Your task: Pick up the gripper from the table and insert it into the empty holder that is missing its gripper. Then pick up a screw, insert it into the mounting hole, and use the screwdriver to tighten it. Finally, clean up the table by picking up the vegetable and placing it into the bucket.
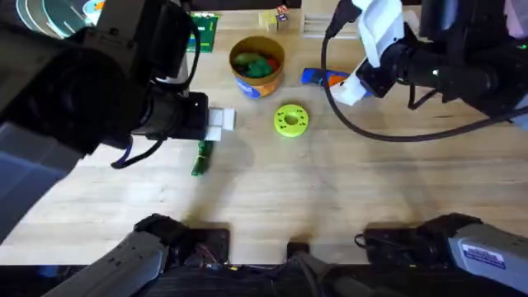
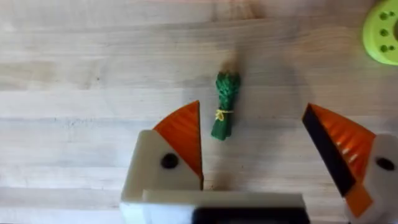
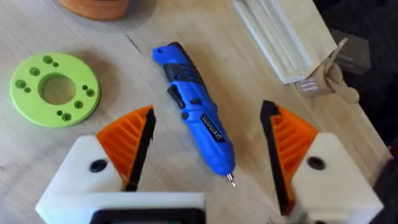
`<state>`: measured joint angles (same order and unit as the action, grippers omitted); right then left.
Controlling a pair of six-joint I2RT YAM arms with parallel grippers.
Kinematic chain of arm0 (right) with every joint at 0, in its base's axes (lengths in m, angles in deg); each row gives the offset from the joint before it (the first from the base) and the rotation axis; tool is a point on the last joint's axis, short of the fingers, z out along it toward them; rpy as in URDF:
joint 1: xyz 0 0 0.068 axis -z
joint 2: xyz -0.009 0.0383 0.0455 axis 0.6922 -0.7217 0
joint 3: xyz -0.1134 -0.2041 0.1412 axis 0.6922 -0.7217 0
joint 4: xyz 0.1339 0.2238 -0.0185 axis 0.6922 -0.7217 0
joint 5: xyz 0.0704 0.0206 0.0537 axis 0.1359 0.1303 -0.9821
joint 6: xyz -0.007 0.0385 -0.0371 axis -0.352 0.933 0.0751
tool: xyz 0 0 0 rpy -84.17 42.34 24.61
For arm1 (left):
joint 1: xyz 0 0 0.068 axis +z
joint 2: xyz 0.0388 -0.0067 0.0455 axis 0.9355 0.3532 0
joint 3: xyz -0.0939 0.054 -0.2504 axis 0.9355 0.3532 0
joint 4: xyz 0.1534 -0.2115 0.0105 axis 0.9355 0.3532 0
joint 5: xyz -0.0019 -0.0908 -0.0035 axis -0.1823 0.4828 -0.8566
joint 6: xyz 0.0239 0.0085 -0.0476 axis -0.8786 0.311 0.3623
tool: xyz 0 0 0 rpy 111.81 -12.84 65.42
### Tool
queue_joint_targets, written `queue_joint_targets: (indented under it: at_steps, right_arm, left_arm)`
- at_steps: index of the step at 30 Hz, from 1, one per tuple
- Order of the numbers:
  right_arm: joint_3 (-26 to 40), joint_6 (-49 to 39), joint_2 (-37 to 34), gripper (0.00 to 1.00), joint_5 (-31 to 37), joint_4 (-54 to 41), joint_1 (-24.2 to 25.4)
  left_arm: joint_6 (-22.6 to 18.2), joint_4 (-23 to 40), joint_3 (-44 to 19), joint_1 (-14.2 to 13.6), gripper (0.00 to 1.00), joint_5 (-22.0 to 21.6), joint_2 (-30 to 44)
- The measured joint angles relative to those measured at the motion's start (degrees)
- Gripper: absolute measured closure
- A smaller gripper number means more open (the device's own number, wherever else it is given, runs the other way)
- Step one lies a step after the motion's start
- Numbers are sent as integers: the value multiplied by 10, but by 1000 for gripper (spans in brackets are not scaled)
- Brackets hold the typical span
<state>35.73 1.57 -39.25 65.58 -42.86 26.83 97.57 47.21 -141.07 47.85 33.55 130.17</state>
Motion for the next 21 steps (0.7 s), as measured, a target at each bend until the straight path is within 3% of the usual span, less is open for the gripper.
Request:
queue_joint_targets:
  at_steps: [4, 7, 21]
  right_arm:
    - [0, 0, 0, 11, 0, -2, 0]
    - [0, 0, 0, 11, 0, -11, 0]
    - [0, 0, 0, 11, 0, -28, 0]
  left_arm:
    - [14, -4, 1, 50, 10, 1, 60]
    - [19, -5, 2, 66, 9, 9, 101]
    - [20, -11, 8, 68, 8, 38, 299]
